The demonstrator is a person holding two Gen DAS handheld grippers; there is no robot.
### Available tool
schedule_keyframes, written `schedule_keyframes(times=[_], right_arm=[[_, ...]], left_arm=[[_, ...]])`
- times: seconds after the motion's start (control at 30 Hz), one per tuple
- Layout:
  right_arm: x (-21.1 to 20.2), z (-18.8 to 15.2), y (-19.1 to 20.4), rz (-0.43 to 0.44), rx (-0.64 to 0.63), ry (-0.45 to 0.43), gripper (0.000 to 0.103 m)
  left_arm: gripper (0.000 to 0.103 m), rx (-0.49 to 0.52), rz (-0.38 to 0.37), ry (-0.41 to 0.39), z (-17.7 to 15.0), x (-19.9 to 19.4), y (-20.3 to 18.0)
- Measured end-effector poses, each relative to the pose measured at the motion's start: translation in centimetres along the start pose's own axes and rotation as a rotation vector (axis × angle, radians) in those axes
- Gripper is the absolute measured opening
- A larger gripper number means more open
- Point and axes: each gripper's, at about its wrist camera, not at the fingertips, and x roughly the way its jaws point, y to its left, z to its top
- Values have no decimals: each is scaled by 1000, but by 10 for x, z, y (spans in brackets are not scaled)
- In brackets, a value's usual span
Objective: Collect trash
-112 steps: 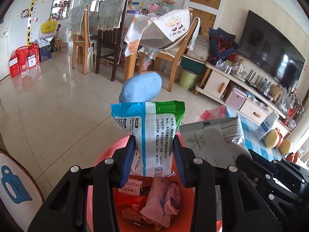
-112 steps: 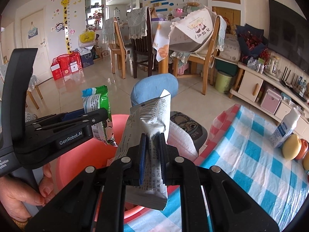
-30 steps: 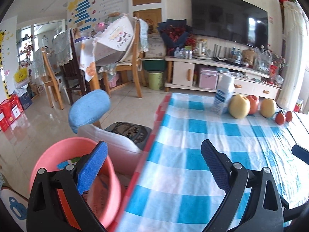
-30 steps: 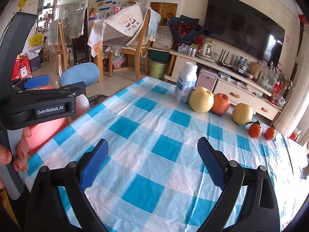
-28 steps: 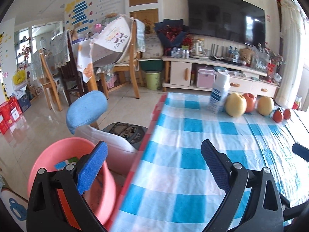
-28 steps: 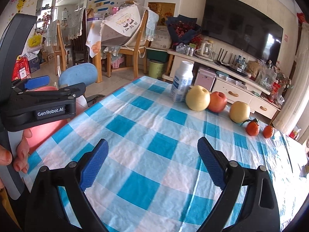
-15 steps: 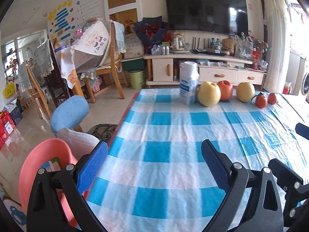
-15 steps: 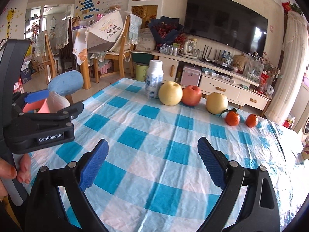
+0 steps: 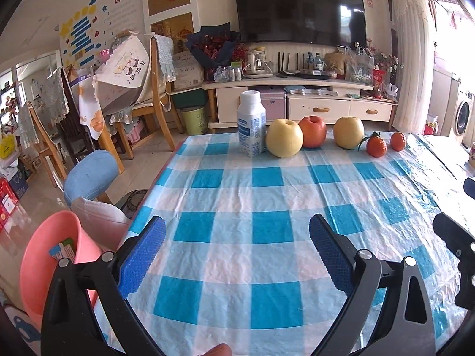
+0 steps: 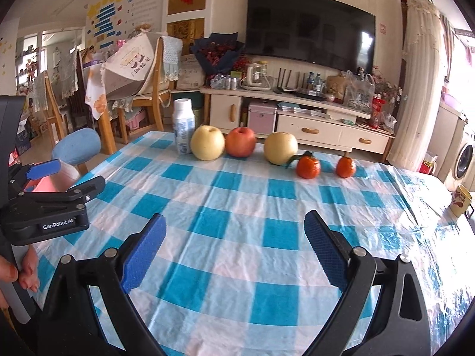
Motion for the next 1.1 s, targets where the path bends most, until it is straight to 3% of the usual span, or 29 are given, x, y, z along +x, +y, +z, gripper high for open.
schedule_keyframes(times=[0.33, 0.6, 1.1], right_arm=[[-17, -8, -53, -66, 56, -45, 95], [-33, -9, -78, -122, 59, -94, 95], [-55, -4, -111, -165, 100, -171, 95]], left_arm=[[96, -4, -73, -13, 10, -20, -44], [97, 44, -55, -46, 22, -33, -82], [97, 110, -90, -109, 39, -53, -130]])
